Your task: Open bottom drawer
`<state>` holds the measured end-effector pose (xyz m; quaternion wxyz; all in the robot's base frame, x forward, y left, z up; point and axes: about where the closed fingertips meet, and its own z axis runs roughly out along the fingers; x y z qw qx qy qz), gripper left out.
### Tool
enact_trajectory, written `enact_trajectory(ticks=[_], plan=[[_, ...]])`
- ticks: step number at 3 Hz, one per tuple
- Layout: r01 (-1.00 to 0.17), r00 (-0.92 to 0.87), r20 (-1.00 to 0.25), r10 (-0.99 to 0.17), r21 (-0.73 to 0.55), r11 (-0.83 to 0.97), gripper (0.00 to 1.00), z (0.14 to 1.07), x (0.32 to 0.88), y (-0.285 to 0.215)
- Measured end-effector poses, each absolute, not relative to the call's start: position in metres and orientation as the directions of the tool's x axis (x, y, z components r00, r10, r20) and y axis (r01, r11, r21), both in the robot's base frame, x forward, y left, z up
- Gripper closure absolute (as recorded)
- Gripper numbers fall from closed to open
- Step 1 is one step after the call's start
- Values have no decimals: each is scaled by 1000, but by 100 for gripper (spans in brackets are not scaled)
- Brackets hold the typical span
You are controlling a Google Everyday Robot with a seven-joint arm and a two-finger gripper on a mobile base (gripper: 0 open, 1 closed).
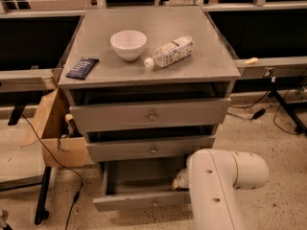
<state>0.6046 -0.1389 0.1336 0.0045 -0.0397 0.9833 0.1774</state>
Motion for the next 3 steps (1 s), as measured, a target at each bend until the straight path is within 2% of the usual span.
enact_trajectory(ticks=[1,3], plan=[[-226,-974,-63,-218,348,910,100,161,605,-96],[-277,-956,-2,-294,344,897,100,158,577,-84]])
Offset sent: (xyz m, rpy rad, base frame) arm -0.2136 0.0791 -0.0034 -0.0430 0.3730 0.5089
